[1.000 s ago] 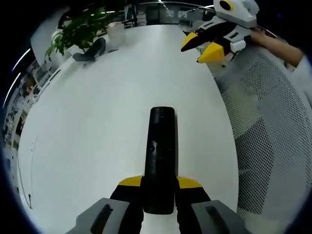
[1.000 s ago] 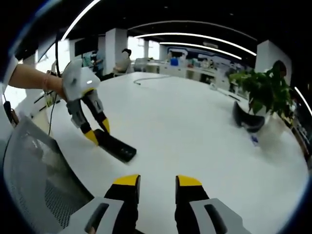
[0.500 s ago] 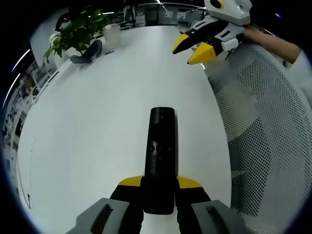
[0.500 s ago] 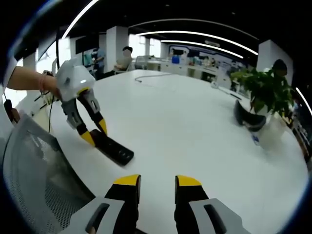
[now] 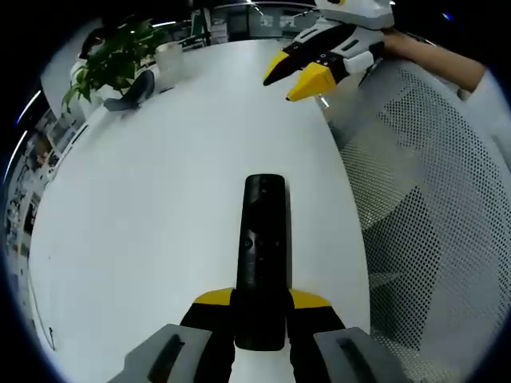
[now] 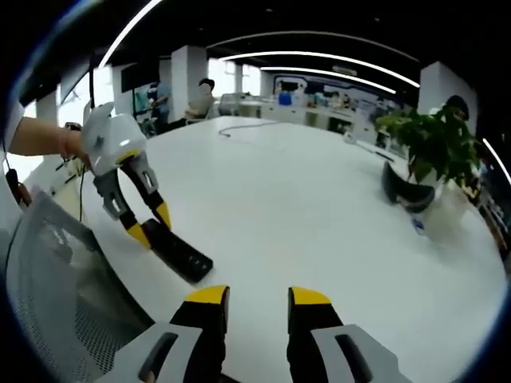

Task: Press the specified remote control buttons in sequence, fully releasing each button before pressing the next.

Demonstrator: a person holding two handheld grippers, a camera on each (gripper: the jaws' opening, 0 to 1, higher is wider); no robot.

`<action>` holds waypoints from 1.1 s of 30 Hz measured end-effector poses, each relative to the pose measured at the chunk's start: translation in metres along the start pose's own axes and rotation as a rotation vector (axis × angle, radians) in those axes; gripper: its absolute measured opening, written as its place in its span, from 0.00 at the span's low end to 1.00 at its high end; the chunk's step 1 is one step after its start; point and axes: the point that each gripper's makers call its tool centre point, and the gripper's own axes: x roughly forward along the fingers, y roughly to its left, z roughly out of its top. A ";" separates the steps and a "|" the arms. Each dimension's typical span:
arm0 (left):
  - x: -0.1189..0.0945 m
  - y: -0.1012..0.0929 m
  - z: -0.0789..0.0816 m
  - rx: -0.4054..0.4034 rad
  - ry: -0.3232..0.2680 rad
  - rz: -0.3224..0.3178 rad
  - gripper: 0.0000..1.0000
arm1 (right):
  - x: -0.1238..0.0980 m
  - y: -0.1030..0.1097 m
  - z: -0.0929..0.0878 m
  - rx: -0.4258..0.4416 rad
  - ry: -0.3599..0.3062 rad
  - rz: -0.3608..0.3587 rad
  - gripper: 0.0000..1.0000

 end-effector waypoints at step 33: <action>0.000 -0.016 0.001 -0.041 -0.071 0.003 0.24 | 0.004 0.010 -0.006 -0.026 0.043 0.043 0.19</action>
